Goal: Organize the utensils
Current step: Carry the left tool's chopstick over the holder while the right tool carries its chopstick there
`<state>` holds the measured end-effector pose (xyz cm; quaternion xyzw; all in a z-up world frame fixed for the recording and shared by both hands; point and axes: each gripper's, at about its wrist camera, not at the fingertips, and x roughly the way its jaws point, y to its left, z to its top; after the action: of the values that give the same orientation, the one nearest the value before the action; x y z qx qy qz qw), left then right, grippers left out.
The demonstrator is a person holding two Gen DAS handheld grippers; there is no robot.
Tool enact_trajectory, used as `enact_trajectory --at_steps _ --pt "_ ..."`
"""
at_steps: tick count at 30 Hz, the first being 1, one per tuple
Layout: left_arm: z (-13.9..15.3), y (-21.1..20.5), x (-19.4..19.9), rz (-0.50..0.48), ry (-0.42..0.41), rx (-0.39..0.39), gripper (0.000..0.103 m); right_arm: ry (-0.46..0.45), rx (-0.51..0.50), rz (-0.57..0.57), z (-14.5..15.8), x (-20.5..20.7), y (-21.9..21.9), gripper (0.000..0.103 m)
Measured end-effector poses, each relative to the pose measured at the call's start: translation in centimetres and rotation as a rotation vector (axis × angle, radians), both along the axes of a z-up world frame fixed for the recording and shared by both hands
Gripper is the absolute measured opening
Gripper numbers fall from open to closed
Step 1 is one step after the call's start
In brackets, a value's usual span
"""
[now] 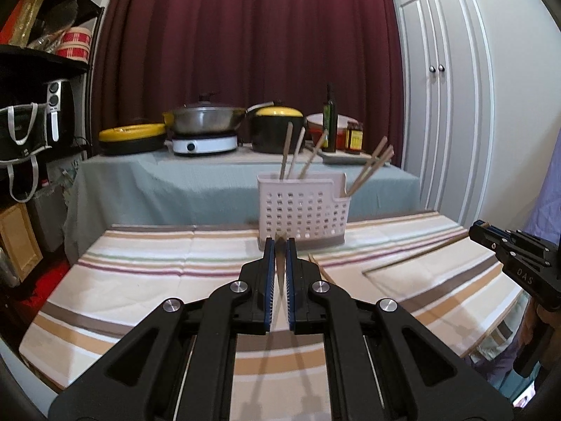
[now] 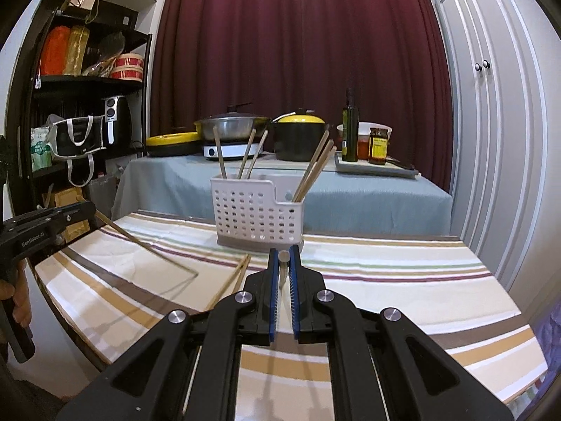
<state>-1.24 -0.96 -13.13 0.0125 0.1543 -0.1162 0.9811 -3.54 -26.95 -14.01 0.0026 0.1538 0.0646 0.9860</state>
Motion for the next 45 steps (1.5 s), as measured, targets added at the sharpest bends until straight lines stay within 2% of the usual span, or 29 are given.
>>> enact_trajectory --at_steps 8,21,36,45 --pt "1.8 0.7 1.1 0.033 -0.016 -0.015 0.006 0.017 -0.009 -0.003 1.4 1.1 0.1 0.007" --pt "2.3 1.0 3.5 0.070 -0.041 0.001 0.006 -0.006 -0.022 0.002 3.0 3.7 0.2 0.007" --pt "3.2 1.1 6.7 0.065 -0.047 -0.007 0.006 -0.034 -0.016 0.010 4.6 7.7 0.0 0.007" --pt "3.3 1.4 8.8 0.049 -0.027 -0.040 0.006 -0.039 -0.007 0.014 5.1 9.8 -0.3 0.007"
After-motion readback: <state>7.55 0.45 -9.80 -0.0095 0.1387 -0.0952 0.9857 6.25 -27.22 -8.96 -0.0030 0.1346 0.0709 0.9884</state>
